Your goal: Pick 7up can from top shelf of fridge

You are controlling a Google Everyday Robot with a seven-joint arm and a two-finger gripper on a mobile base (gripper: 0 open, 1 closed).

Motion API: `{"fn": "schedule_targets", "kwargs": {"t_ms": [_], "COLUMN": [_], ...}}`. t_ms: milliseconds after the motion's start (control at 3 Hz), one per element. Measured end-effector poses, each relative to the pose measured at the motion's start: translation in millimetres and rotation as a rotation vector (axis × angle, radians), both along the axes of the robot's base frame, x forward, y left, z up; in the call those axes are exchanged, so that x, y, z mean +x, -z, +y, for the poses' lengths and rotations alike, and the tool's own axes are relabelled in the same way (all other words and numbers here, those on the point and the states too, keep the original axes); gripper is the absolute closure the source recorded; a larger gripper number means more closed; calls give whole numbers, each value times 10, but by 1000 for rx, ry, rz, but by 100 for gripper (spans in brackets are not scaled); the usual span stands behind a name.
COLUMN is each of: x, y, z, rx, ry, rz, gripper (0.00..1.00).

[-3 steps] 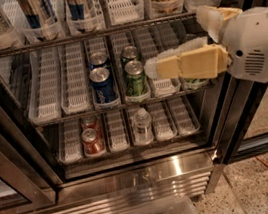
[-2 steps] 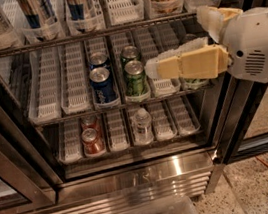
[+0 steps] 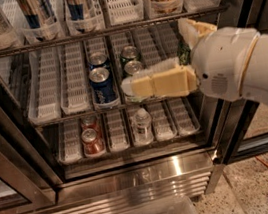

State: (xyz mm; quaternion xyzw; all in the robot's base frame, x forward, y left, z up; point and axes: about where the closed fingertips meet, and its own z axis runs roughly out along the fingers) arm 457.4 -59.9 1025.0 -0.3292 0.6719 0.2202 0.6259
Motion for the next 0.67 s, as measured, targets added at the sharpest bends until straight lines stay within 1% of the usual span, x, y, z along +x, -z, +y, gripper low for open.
{"fn": "schedule_targets", "kwargs": {"t_ms": [333, 667], "x": [103, 224], "y": [291, 486], "z": [173, 334], "rx": [-97, -146], "ry": [67, 82], "rz": [-56, -97], "gripper": [0, 0]}}
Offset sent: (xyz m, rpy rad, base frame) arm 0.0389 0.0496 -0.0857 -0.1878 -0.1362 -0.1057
